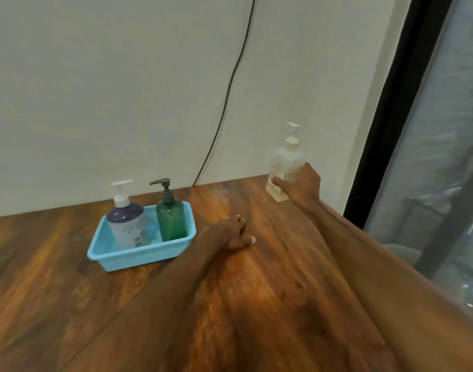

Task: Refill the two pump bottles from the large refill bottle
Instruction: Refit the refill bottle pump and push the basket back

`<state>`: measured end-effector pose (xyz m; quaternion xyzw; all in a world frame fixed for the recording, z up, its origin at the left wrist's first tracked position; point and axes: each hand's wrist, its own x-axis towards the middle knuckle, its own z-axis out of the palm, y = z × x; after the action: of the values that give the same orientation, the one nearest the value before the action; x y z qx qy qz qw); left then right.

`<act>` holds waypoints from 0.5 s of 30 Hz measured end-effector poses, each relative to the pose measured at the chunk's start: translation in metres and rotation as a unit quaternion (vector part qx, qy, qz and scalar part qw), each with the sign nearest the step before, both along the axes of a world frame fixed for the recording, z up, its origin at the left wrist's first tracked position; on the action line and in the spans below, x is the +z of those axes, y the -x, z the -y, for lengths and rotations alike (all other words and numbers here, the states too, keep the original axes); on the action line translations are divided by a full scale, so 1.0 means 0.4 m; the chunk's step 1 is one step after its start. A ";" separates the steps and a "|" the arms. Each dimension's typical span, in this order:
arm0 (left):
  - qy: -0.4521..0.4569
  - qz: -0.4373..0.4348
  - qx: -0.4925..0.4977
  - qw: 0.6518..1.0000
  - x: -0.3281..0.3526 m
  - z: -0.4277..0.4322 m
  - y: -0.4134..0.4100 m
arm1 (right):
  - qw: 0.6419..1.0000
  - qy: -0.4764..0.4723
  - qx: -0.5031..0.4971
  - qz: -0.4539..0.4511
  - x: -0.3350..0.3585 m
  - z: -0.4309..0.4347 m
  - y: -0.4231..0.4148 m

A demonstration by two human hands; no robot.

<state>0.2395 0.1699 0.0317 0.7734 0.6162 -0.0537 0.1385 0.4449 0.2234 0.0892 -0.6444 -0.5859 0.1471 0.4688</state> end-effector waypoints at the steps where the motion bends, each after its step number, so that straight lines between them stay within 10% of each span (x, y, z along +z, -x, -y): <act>1: 0.001 0.002 0.000 1.000 0.003 -0.020 -0.005 | 1.000 -0.002 -0.008 0.006 0.010 -0.046 0.000; 15: 0.005 0.005 -0.003 1.000 0.035 -0.167 -0.044 | 0.999 0.017 -0.025 0.027 -0.148 -0.317 0.009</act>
<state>0.2573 0.2366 0.0459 0.7746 0.6132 -0.0536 0.1452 0.4412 0.3504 0.0300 -0.6704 -0.5796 0.1281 0.4452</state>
